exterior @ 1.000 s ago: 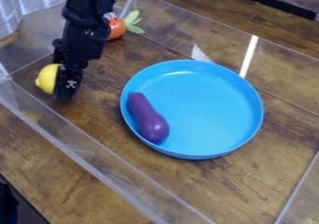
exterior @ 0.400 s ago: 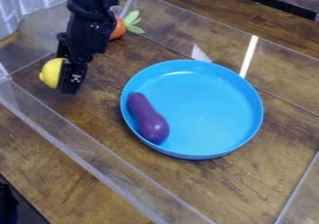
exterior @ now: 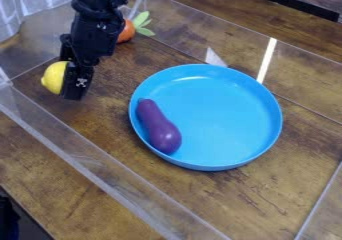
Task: Put the lemon on the blue tray
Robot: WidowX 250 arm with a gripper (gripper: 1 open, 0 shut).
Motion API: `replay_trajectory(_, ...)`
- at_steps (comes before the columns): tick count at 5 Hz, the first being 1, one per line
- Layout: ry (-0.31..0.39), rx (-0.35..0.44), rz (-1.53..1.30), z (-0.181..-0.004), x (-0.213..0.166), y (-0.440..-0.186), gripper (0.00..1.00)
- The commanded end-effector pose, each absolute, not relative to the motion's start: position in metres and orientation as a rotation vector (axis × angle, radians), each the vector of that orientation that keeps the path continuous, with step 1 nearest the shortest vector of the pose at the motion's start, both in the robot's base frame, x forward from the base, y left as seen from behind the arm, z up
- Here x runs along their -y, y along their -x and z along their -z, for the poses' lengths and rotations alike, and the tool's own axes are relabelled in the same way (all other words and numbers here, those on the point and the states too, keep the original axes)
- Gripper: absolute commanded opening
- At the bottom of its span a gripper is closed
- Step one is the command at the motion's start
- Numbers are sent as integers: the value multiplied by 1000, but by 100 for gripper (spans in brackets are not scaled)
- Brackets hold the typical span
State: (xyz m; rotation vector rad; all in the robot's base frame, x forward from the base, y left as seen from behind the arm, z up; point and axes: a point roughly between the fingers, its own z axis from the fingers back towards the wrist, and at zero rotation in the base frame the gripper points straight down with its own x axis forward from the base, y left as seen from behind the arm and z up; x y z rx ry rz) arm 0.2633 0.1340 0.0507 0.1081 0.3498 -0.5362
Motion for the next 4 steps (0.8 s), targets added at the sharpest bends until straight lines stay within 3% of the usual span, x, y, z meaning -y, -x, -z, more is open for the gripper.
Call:
replay_trajectory(1, -175, -250, 534, -85, -132, -279, 0)
replay_trajectory(4, -182, -238, 515, -96, -128, -282, 0)
